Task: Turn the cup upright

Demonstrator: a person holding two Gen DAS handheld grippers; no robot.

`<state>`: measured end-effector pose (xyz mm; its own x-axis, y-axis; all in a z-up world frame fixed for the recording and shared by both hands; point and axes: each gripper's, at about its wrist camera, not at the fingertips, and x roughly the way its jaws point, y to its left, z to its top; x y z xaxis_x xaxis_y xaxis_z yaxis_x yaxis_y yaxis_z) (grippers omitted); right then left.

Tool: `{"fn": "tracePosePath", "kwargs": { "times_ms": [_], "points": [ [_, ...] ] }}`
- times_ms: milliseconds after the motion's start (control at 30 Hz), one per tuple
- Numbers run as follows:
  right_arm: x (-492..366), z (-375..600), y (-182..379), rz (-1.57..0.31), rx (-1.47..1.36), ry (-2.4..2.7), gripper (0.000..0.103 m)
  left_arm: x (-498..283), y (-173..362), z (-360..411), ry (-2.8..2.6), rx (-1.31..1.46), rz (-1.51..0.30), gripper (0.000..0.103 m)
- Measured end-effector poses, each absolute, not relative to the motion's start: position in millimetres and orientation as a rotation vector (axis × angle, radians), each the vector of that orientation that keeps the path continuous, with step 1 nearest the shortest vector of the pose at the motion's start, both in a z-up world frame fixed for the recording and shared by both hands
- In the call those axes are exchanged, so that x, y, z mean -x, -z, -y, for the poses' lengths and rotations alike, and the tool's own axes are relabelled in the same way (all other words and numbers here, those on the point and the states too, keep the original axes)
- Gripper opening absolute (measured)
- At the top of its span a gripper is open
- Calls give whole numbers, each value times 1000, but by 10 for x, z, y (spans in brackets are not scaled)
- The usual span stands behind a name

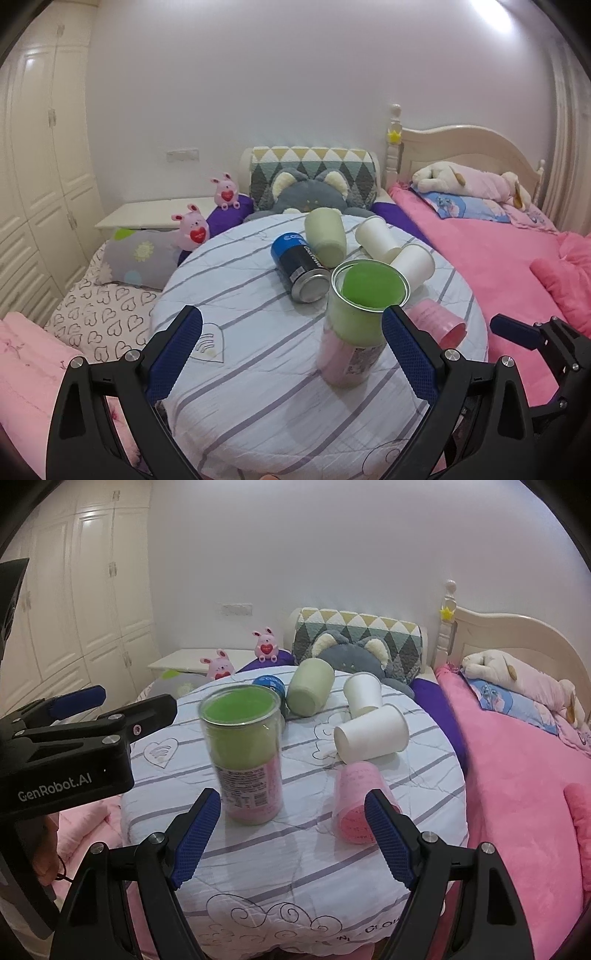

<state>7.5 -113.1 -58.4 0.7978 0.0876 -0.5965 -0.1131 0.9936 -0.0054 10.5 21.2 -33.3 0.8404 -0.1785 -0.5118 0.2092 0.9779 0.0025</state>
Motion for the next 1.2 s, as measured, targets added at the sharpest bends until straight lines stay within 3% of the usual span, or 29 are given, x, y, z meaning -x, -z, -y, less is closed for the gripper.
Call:
{"fn": "tracePosePath", "kwargs": {
  "times_ms": [1200],
  "points": [
    [99, 1343, 255, -555, -24, -20, 82, 202, 258, -354, 199, -81, -567, 102]
  ]
}}
